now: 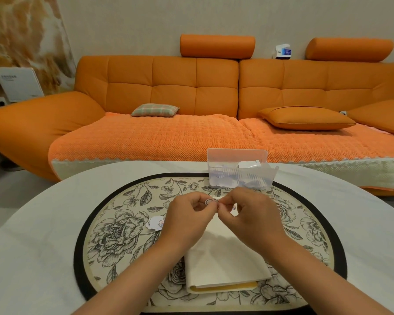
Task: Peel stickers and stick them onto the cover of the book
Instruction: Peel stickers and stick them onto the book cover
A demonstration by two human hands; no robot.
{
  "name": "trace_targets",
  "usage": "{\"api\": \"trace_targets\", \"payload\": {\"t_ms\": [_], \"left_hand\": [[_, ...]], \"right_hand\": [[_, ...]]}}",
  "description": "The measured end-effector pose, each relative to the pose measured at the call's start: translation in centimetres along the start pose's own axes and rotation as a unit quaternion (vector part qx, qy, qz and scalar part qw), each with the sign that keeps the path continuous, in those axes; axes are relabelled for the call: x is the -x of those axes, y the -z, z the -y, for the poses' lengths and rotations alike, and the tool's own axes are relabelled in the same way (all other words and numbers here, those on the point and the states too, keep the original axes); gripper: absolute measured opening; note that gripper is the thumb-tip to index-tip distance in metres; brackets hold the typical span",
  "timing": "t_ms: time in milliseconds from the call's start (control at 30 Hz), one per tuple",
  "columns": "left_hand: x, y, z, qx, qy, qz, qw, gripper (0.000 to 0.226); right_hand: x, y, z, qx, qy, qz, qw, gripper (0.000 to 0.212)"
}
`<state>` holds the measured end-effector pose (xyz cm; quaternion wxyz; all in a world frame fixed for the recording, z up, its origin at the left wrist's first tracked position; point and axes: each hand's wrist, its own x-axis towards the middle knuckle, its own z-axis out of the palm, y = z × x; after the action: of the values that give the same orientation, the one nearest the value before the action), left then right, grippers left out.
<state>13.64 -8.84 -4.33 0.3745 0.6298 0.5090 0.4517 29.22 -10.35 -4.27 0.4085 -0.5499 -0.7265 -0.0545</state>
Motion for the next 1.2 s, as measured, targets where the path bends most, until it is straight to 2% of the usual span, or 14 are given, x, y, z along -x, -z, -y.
{"api": "trace_targets", "payload": {"t_ms": [67,133,200,267,467,633,767,833,967,1200], "left_hand": [[-0.2,0.4,-0.2,0.009,-0.007,0.011,1.000,0.015],[-0.5,0.7,-0.4,0.023,-0.015,0.029,0.999,0.014],[-0.6,0.9,-0.6,0.042,-0.017,0.044,0.998,0.012],[-0.6,0.9,-0.6,0.052,-0.017,0.055,0.997,0.011],[-0.6,0.7,-0.5,0.074,-0.004,0.060,0.995,0.014],[-0.5,0.7,-0.5,0.069,0.005,0.056,0.996,0.013],[-0.7,0.9,-0.6,0.077,0.027,0.054,0.995,0.013],[-0.7,1.0,-0.7,0.076,0.028,0.063,0.995,0.013],[-0.7,0.8,-0.5,0.065,0.030,0.068,0.995,0.010],[-0.7,0.7,-0.6,0.076,0.044,0.058,0.994,0.014]], "right_hand": [[-0.6,0.6,0.3,-0.164,-0.105,0.073,0.978,0.015],[-1.3,1.3,0.2,-0.307,-0.201,0.130,0.921,0.022],[-1.6,1.8,-0.2,-0.359,-0.245,0.165,0.886,0.020],[-1.5,2.0,-0.3,-0.373,-0.259,0.177,0.873,0.016],[-1.4,2.0,-0.5,-0.367,-0.246,0.160,0.883,0.010],[-1.2,1.5,-0.2,-0.306,-0.199,0.142,0.920,0.017],[-1.6,1.5,-0.5,-0.355,-0.240,0.177,0.886,0.021],[-1.7,1.8,-0.6,-0.360,-0.242,0.194,0.880,0.021],[-1.6,2.2,-0.5,-0.324,-0.215,0.205,0.898,0.024],[-1.3,1.8,-0.3,-0.289,-0.188,0.175,0.922,0.020]]}}
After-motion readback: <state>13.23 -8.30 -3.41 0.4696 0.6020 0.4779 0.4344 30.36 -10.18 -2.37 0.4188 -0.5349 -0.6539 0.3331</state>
